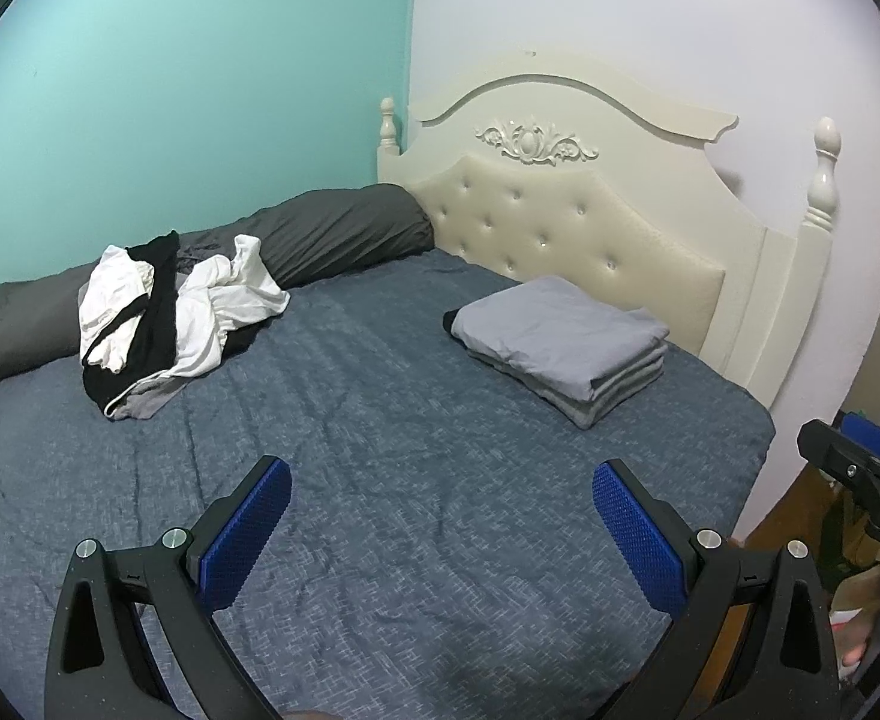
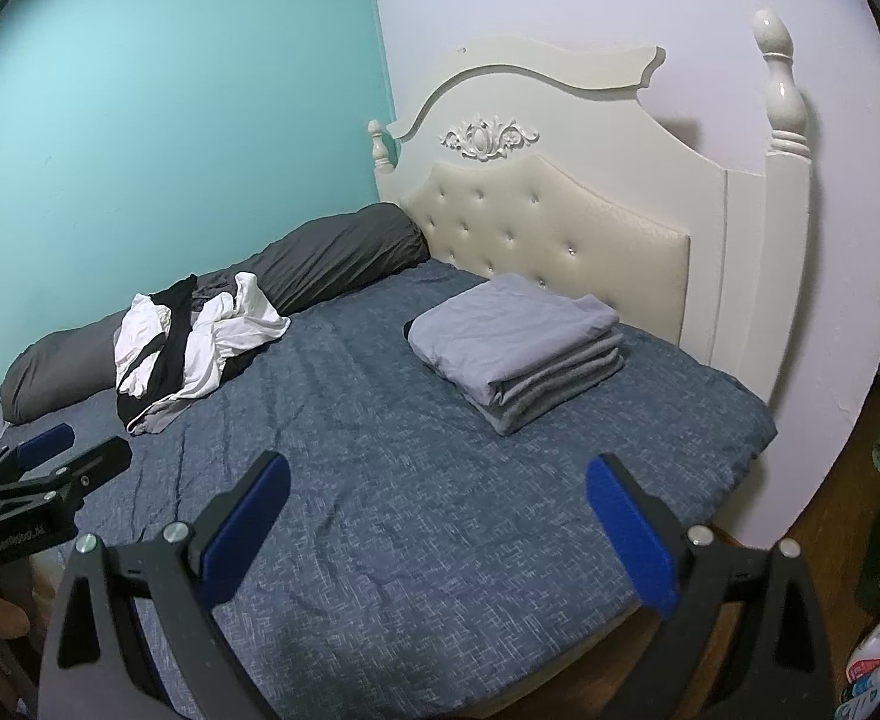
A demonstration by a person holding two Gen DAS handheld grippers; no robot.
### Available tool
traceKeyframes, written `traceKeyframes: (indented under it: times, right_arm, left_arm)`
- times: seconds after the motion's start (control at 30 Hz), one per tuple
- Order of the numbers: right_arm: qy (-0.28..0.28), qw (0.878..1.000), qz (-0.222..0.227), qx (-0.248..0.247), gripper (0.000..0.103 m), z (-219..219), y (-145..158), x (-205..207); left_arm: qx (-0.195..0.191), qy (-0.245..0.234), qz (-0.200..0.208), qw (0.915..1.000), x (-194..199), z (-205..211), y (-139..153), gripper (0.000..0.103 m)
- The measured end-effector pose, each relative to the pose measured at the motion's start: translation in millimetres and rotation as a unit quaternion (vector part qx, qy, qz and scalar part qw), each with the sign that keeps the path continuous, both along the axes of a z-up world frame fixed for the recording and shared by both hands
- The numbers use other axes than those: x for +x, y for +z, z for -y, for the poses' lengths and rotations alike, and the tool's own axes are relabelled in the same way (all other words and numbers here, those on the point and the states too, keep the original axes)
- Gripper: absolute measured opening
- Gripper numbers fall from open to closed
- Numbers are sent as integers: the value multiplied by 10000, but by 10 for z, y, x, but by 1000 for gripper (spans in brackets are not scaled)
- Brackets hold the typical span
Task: Fold clothes
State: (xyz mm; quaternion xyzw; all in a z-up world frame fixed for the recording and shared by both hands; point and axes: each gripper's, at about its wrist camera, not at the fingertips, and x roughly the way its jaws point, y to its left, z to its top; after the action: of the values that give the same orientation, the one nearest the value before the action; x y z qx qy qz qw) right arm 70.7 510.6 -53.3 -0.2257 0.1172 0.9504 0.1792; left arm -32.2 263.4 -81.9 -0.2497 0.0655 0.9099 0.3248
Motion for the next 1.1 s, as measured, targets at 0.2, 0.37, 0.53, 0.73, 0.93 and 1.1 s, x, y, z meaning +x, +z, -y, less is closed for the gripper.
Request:
traceKeyframes:
  times: [0.2, 0.37, 0.53, 0.73, 0.93, 1.1]
  right_arm:
    - [-14, 10000, -11, 3, 100, 31, -8, 18]
    - [-26, 10000, -11, -25, 101, 32, -15, 20]
    - [-34, 10000, -8, -40, 102, 36, -22, 32]
    - [-45, 10000, -8, -35, 102, 42, -17, 27]
    - [-57, 10000, 4, -47, 103, 31, -24, 27]
    - [-73, 10000, 7, -43, 103, 22, -13, 33]
  left_arm:
    - [25, 31, -7, 10000, 13, 32, 12, 103]
    - [0, 39, 3, 10000, 21, 40, 11, 103]
    - [-5, 1, 2, 10000, 38, 41, 13, 103]
    - [25, -13, 30, 10000, 40, 63, 11, 103]
    - [34, 7, 6, 10000, 42, 53, 23, 103]
    - [50, 16, 29, 10000, 42, 47, 25, 103]
